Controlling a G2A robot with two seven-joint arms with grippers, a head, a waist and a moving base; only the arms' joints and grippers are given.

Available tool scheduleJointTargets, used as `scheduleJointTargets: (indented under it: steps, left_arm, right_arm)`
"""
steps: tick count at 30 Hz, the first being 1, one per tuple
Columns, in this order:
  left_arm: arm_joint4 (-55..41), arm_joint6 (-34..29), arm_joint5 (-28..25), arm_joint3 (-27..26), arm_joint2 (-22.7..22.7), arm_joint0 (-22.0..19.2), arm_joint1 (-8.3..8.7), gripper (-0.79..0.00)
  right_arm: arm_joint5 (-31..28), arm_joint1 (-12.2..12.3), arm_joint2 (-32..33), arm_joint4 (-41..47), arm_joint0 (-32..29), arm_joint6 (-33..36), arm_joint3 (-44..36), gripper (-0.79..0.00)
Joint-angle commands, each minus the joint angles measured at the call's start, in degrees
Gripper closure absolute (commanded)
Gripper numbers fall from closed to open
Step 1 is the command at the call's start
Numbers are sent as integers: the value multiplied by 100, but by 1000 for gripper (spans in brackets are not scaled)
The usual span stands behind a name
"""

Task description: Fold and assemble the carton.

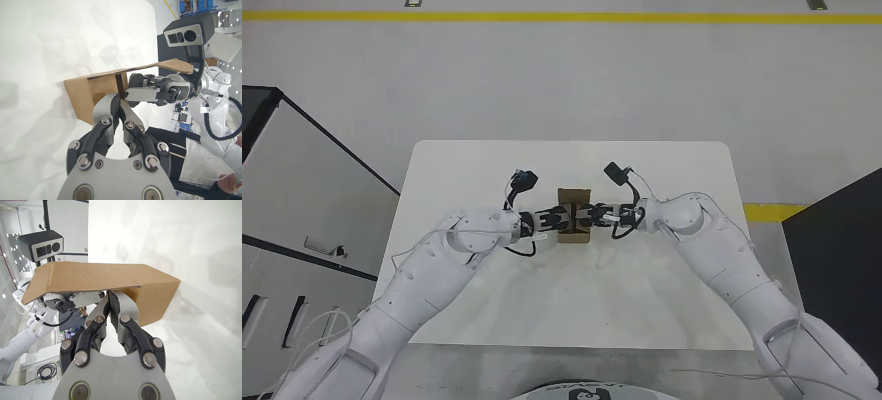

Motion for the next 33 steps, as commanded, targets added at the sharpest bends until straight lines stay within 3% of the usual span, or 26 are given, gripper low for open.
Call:
scheduleJointTargets:
  steps: [1, 33]
  left_arm:
    - [14, -5, 8, 5, -4, -2, -8, 0]
    - [172, -105, 72, 189, -60, -30, -147, 0]
  right_arm:
    - [7, -2, 8, -8, -7, -14, -15, 0]
    - [195, -44, 68, -269, -15, -108, -79, 0]
